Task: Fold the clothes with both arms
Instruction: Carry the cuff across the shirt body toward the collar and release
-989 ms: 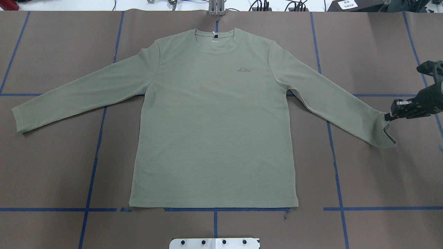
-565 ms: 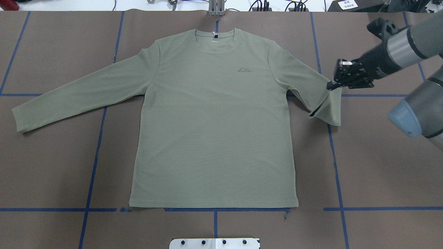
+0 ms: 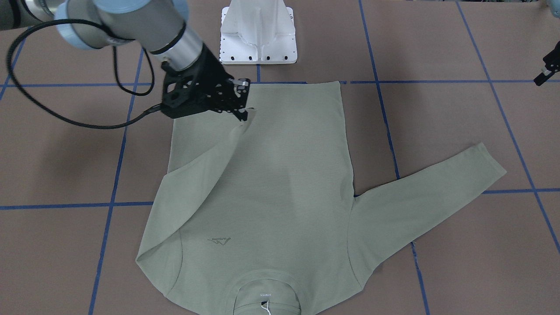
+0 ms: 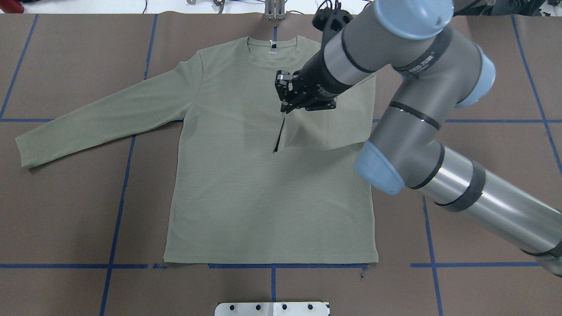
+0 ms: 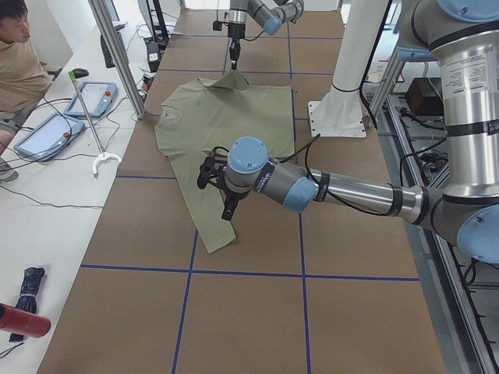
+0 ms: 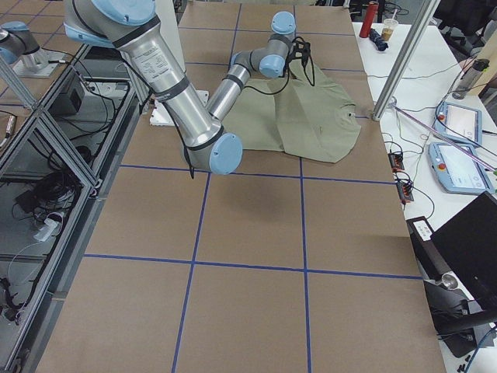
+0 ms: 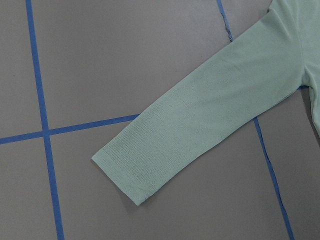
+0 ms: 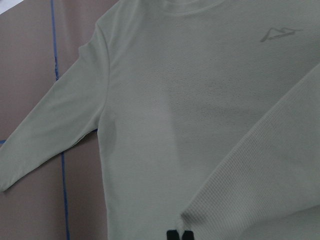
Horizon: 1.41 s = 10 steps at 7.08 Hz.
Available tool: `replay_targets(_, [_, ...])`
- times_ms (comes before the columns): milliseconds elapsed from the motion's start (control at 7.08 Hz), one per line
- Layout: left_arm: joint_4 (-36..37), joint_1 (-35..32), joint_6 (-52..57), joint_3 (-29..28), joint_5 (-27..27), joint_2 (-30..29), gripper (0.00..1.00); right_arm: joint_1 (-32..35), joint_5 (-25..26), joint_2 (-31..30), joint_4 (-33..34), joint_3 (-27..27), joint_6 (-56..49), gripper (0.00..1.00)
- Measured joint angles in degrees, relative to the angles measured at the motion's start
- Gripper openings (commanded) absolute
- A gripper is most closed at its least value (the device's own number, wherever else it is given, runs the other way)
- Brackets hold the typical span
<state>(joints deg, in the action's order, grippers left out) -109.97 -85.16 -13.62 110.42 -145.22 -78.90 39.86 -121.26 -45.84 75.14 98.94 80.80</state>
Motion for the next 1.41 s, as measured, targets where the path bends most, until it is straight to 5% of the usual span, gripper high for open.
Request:
replay_targets(283, [-0.1, 0.0, 0.0, 0.0, 0.0, 0.0, 0.99, -4.8, 5.9, 10.4, -1.8, -12.0, -0.2, 0.0])
replay_targets(424, [-0.1, 0.0, 0.0, 0.0, 0.0, 0.1, 1.0, -5.5, 7.5, 14.6, -4.8, -19.1, -0.1, 0.1])
replay_targets(565, [-0.1, 0.0, -0.1, 0.0, 0.0, 0.0, 1.0, -5.8, 8.6, 16.9, -8.0, -24.3, 0.0, 0.76])
replay_targets(707, [-0.1, 0.0, -0.2, -0.1, 0.0, 0.0, 1.0, -6.2, 9.8, 18.5, -10.2, -27.9, 0.3, 0.98])
replay_targets(1130, [-1.7, 0.5, -0.8, -2.7, 0.6, -1.5, 1.0, -8.2, 14.7, 22.6, -11.8, -34.5, 5.3, 0.99])
replay_targets(1413, [-5.5, 1.7, -0.9, -9.8, 0.6, -5.4, 1.0, -7.9, 15.0, 21.8, -11.1, -32.2, 9.1, 0.99])
